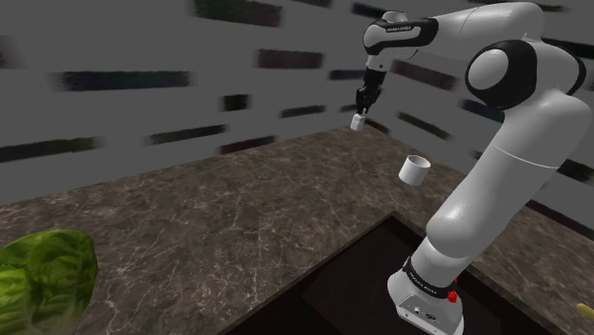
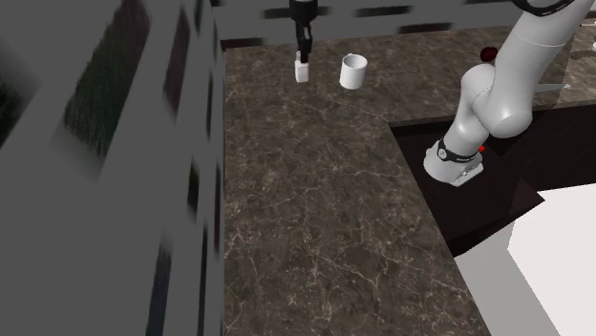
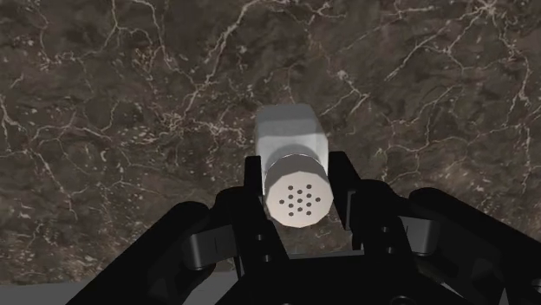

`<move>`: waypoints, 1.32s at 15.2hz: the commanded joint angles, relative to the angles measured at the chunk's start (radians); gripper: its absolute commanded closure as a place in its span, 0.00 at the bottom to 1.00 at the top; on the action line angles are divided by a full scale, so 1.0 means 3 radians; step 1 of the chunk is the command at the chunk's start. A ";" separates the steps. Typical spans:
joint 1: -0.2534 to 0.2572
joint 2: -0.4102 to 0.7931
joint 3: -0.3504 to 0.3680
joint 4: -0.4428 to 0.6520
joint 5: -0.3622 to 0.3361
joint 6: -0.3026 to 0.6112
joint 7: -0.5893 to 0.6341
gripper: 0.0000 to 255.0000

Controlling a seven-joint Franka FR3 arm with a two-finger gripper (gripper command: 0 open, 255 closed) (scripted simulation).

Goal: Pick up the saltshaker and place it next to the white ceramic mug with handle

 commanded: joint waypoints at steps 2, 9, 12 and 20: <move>-0.0106 -0.0062 -0.0103 -0.0056 -0.0020 -0.0005 -0.0209 1.00; -0.0383 -0.0036 -0.0377 -0.0027 -0.0015 -0.0015 -0.0762 1.00; -0.0509 0.0029 -0.0498 0.0045 0.0012 -0.0030 -0.1013 1.00; -0.0625 0.0122 -0.0600 -0.0078 0.0058 0.0173 -0.1245 1.00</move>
